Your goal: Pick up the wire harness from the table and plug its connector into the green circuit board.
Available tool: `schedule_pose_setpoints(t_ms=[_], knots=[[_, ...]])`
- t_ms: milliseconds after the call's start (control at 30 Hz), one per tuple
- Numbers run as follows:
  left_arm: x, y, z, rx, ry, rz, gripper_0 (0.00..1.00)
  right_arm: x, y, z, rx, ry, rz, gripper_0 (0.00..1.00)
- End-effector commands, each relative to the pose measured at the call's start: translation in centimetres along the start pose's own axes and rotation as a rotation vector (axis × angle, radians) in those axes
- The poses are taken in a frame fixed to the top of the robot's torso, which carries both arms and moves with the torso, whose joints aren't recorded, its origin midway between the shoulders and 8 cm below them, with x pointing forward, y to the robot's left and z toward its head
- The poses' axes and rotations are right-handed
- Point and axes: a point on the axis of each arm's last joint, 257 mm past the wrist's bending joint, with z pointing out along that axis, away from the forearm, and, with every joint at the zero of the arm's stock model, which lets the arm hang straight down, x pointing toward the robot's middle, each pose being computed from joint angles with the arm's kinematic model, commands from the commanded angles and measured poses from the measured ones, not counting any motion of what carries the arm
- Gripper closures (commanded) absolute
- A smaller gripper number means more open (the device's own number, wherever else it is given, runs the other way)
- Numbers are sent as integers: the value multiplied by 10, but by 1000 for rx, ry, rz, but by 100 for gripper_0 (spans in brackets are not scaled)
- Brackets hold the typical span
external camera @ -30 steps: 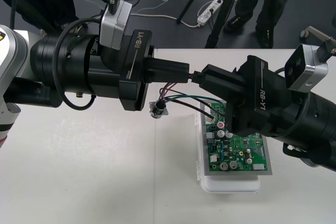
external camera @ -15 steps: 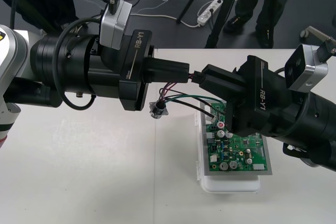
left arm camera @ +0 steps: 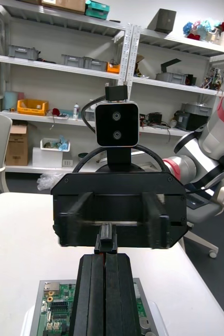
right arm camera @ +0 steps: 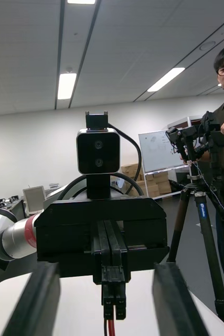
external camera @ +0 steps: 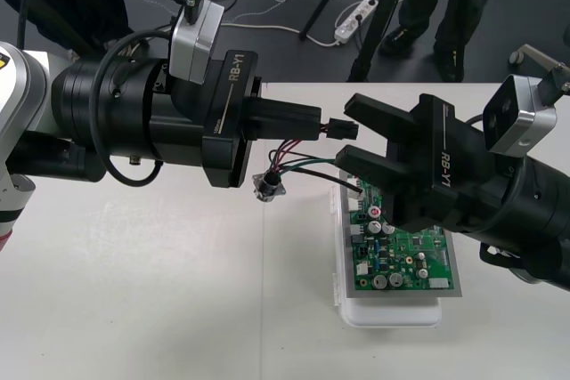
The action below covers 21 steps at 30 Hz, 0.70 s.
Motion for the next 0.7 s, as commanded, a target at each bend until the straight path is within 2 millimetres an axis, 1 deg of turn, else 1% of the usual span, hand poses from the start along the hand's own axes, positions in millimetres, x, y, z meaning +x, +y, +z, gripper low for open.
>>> schedule_pose_setpoints(t_ms=[33, 400, 567, 700], knots=[[-10, -4, 10, 37, 5, 19, 100, -15, 10, 7, -46, -17, -18, 0], [-10, -3, 10, 36, 5, 20, 100, -16, 10, 7, -45, -20, -16, 0], [-6, -2, 5, 31, 22, 21, 100, -16, 10, 7, -45, -19, -13, 0], [-8, -3, 0, 32, 20, 11, 100, -15, 7, 6, -39, -11, -20, 0]])
